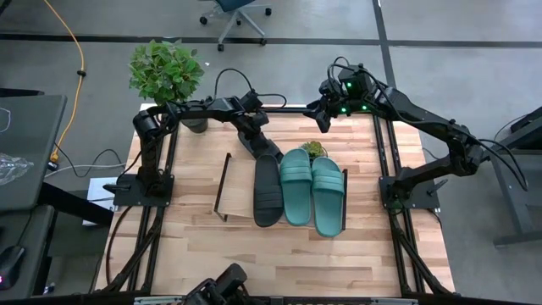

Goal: Pick and place slides into the shelf
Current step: Put the black slipper on the shelf

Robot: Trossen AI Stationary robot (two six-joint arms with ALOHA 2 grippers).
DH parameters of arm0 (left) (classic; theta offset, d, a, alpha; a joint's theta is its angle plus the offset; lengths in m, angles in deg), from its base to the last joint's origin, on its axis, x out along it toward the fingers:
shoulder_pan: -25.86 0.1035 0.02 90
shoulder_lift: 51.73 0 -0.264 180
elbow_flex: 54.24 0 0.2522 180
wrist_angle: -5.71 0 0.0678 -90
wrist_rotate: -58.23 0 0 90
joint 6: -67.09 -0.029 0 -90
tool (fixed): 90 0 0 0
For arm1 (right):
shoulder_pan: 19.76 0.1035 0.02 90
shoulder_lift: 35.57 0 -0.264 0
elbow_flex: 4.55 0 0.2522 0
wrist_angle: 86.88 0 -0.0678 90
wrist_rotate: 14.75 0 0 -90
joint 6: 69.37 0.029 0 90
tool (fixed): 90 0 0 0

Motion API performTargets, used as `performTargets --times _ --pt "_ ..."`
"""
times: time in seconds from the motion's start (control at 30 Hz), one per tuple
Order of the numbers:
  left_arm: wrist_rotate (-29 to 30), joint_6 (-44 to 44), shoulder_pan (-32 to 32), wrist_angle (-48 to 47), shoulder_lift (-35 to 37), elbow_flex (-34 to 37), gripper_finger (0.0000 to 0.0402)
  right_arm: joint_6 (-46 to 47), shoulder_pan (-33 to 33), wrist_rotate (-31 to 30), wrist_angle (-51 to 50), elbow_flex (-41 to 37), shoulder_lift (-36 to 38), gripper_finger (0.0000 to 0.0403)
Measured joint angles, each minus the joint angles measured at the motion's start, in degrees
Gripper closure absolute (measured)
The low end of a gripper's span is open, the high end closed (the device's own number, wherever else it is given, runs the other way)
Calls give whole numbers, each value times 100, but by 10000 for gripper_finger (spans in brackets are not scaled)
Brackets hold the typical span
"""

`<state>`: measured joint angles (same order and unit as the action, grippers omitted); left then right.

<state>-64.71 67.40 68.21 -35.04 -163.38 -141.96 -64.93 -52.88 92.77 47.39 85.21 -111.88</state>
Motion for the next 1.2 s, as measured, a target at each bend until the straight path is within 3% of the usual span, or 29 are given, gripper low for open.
performTargets --times 0.3,0.73,1.2 --pt "153 -33 0 -100 0 -600 397 0 0 -2 -61 0 0 249" --pt "1010 -1162 -3 -1809 0 -2235 400 -177 1 -52 -175 0 0 249" --pt "1276 -1828 -180 -2919 2 -3524 401 -297 -1 -50 -362 0 0 249"
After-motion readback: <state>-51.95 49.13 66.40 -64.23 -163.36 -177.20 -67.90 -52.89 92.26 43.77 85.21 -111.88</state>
